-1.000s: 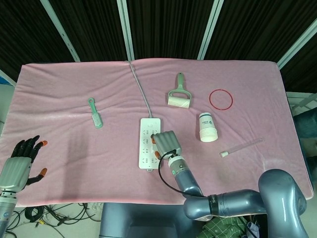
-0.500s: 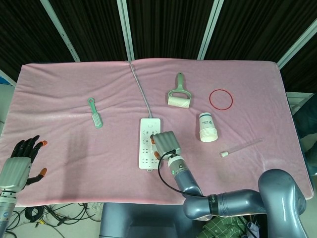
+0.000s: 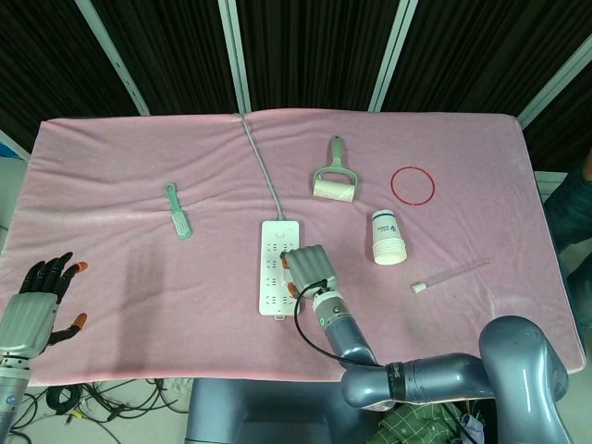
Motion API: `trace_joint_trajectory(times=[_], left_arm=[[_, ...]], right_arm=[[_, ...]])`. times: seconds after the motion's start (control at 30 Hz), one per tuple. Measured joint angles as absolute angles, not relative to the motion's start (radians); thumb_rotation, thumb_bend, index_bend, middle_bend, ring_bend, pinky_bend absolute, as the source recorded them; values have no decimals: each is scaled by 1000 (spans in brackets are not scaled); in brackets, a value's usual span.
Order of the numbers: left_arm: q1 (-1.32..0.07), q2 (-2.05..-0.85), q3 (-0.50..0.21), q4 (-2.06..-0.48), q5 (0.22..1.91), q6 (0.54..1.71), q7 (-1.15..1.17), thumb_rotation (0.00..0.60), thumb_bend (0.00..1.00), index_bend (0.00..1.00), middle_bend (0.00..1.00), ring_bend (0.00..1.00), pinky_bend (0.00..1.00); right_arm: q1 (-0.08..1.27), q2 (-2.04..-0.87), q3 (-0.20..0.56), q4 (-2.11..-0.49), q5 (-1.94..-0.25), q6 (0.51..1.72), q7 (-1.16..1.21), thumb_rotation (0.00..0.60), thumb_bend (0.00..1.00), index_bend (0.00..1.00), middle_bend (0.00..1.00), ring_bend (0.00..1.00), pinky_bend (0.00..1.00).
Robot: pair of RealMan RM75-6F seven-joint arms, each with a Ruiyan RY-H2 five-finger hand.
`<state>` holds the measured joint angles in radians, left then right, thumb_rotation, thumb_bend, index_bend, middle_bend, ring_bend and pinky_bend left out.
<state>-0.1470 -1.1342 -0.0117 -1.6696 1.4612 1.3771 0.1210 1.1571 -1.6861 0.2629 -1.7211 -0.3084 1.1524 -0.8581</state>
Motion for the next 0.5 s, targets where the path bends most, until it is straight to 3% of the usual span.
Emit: trace_joint_trajectory(times=[0.5], left_arm=[[-148,-1133,-11,-1673,1457,1371,120,600,298,121,0,0,0]], right_arm=[[1169,-1745,234,-1657,-355,1147,-875,600,503,965,820,842,644]])
